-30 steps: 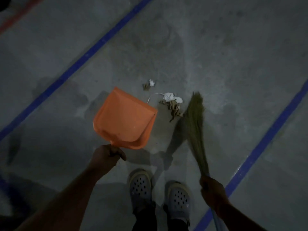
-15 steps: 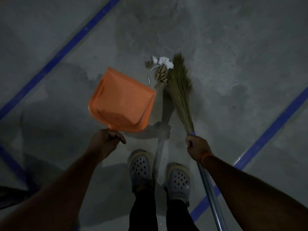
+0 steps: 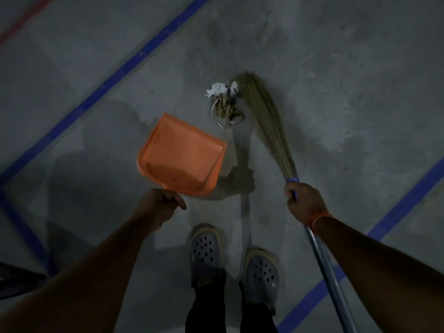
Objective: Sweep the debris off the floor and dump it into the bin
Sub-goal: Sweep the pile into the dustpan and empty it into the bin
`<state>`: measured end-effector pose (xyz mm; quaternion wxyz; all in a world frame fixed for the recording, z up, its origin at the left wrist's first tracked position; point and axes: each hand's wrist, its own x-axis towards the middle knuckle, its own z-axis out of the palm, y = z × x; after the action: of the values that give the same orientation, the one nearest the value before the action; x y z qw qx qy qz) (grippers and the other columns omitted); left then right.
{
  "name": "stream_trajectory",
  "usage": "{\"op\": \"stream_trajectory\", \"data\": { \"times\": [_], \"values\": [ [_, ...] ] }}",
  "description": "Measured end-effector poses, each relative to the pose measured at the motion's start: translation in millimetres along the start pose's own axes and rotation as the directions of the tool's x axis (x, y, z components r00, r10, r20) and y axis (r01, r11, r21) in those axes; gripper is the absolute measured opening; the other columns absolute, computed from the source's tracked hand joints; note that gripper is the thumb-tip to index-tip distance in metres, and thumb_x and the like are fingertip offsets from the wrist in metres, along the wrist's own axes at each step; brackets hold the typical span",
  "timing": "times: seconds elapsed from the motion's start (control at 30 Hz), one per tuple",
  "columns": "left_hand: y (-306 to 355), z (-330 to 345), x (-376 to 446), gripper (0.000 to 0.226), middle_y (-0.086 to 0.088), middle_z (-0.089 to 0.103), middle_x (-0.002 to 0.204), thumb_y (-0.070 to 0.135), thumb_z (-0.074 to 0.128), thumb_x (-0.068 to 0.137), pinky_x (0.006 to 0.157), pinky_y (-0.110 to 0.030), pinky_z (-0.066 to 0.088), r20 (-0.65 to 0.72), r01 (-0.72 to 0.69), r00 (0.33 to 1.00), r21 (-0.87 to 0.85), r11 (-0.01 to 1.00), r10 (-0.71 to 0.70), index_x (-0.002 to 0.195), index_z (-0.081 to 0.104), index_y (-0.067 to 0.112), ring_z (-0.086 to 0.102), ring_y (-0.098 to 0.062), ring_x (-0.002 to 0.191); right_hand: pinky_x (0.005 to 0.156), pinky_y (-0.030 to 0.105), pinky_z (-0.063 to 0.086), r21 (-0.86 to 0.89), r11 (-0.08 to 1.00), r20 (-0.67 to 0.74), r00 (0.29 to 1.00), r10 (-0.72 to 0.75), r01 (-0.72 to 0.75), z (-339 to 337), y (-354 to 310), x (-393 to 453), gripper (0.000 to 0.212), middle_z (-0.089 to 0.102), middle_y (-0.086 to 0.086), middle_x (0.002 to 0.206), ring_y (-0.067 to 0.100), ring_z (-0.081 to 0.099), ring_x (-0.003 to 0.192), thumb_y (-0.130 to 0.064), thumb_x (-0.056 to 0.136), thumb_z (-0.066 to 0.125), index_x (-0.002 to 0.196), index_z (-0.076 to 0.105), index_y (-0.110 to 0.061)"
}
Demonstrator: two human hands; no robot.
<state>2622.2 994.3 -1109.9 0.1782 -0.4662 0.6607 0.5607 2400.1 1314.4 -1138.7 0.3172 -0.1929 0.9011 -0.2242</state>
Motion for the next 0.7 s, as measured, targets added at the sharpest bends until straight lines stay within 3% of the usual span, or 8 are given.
{"op": "stream_trajectory", "data": {
  "times": [0.17,0.33,0.5,0.6,0.7],
  "values": [
    [-6,19,25,0.033,-0.009,0.045,0.048,-0.015,0.045,0.090,0.044,-0.018,0.028,-0.016,0.039,0.999,-0.150,0.988,-0.042,0.075,0.071,-0.001,0.038,-0.017,0.042,0.067,0.035,0.047,-0.113,0.994,-0.065,0.998,-0.021,0.014,-20,32,26,0.026,0.061,0.015,0.077,0.034,0.058,0.069,0.005,0.068,0.063,0.067,0.051,-0.018],
    [-18,36,66,0.041,-0.006,0.047,0.045,-0.017,0.043,0.091,0.042,-0.016,0.026,-0.022,0.036,0.999,-0.280,0.959,-0.044,0.069,0.070,0.005,0.037,-0.011,0.036,0.067,0.034,0.046,-0.194,0.979,-0.087,0.993,-0.075,0.057,-31,58,73,0.031,0.060,0.016,0.076,0.035,0.059,0.068,0.005,0.070,0.064,0.065,0.050,-0.021],
    [-18,44,96,0.028,-0.006,0.047,0.045,-0.016,0.046,0.090,0.043,-0.018,0.028,0.073,-0.005,0.997,-0.268,0.963,0.025,0.077,0.067,-0.003,0.038,-0.010,0.037,0.067,0.028,0.037,-0.293,0.945,-0.053,0.985,-0.165,0.142,-47,62,130,0.029,0.056,0.014,0.075,0.031,0.055,0.068,0.007,0.069,0.062,0.066,0.050,-0.020],
    [-19,46,111,0.017,-0.009,0.045,0.046,-0.009,0.054,0.082,0.043,-0.018,0.027,0.143,-0.007,0.988,-0.306,0.952,0.054,0.077,0.069,-0.004,0.038,-0.012,0.037,0.067,0.030,0.039,-0.329,0.925,-0.040,0.976,-0.213,0.189,-51,58,155,0.022,0.055,0.013,0.076,0.029,0.051,0.067,0.006,0.069,0.061,0.068,0.053,-0.014],
    [-21,50,127,0.039,-0.010,0.045,0.045,-0.015,0.045,0.088,0.044,-0.019,0.027,0.121,0.018,0.992,-0.280,0.960,0.017,0.068,0.072,0.004,0.037,-0.013,0.037,0.068,0.032,0.042,-0.343,0.916,-0.012,0.974,-0.228,0.210,-53,60,172,0.020,0.055,0.014,0.077,0.029,0.051,0.067,0.006,0.068,0.061,0.069,0.054,-0.013]
  ]
}}
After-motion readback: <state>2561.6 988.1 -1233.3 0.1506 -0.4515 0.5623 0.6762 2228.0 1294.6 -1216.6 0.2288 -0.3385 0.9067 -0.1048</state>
